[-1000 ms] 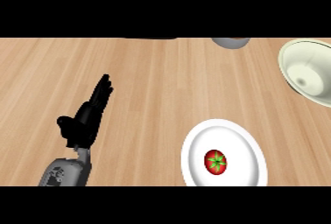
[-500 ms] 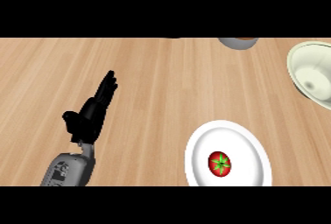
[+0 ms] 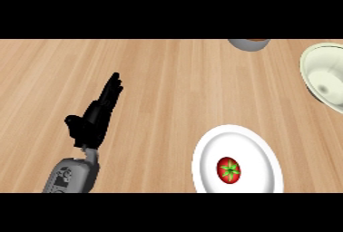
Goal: Pick the can from the plate and place it in the bowl
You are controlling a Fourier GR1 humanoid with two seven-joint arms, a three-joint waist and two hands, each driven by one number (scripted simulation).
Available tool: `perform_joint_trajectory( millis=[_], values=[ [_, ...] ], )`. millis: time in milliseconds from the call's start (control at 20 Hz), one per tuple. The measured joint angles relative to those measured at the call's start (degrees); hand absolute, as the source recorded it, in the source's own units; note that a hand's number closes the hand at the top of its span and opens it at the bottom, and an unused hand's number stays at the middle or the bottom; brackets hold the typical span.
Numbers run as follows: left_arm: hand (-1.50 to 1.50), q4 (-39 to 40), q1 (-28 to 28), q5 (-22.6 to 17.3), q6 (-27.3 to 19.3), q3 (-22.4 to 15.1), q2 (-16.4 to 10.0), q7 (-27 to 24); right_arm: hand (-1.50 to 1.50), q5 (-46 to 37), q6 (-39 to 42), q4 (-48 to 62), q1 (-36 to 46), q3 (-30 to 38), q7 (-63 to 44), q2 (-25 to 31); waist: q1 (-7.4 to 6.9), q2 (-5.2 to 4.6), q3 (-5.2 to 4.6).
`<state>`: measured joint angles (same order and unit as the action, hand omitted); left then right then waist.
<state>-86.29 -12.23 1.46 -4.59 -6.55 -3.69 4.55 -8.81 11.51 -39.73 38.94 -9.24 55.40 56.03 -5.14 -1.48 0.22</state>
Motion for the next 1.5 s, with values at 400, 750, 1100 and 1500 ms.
perform_joint_trajectory(
  millis=[400,750,1100,1500],
  values=[
    [0.0,0.98,-1.42,0.33,0.02,-0.05,0.35,-0.31,-1.5,-6.31,1.48,10.81,3.98,-6.13,0.95,-3.51,-0.41,-0.57,0.11],
    [0.0,0.89,-1.13,0.05,0.45,0.04,0.25,-0.45,-1.5,-3.64,4.68,13.48,5.96,-7.05,1.69,-6.2,-0.29,-0.52,0.21],
    [0.0,0.7,-0.43,0.0,0.22,0.43,0.15,-0.36,-1.5,4.51,9.38,15.44,8.64,-2.97,-0.34,-6.07,0.69,-0.16,0.18],
    [0.0,-0.19,-0.27,0.25,-0.05,0.17,0.29,0.25,-1.5,10.8,17.14,18.19,10.05,-1.1,-6.48,-3.5,0.49,-0.43,0.28]
  ],
)
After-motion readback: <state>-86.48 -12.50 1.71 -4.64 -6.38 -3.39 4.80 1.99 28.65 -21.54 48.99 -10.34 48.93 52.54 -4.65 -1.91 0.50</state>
